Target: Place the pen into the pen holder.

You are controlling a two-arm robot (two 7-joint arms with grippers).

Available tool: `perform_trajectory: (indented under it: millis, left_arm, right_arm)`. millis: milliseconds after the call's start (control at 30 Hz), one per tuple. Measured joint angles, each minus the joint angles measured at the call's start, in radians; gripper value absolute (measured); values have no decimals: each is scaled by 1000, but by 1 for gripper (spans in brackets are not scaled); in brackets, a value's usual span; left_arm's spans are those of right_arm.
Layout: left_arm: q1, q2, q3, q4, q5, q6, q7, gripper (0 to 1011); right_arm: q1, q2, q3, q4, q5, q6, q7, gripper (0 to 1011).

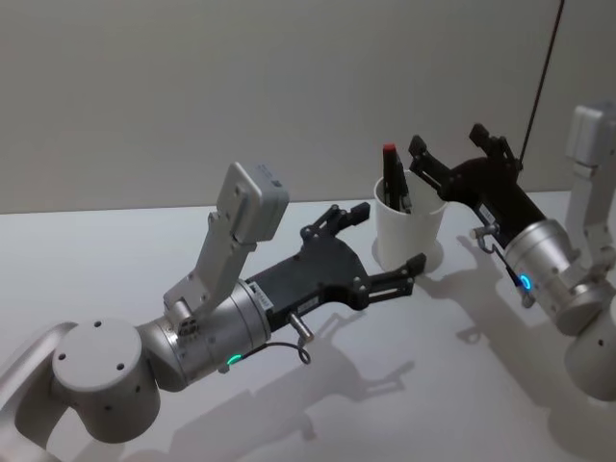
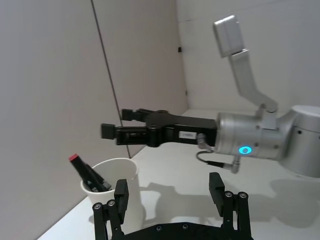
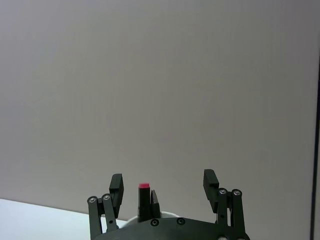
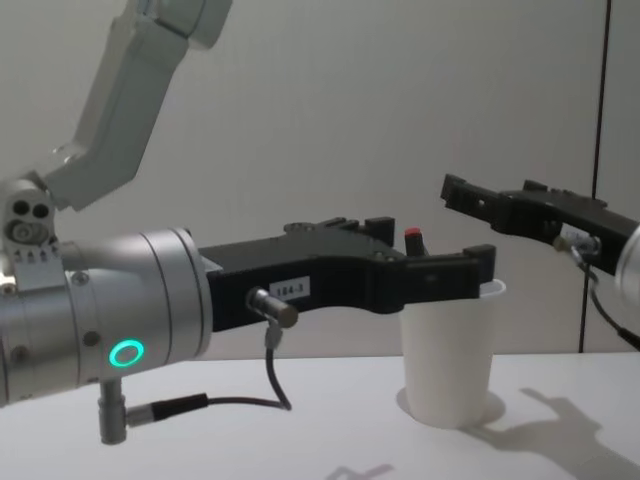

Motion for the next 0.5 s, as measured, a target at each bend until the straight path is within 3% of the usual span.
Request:
perform_trajectory:
  millis: [500]
  left_arm:
    - [-4, -13, -2, 34, 78, -30, 185, 1001]
  right_arm:
    - [-132, 75, 27, -142, -37, 47, -45, 1001]
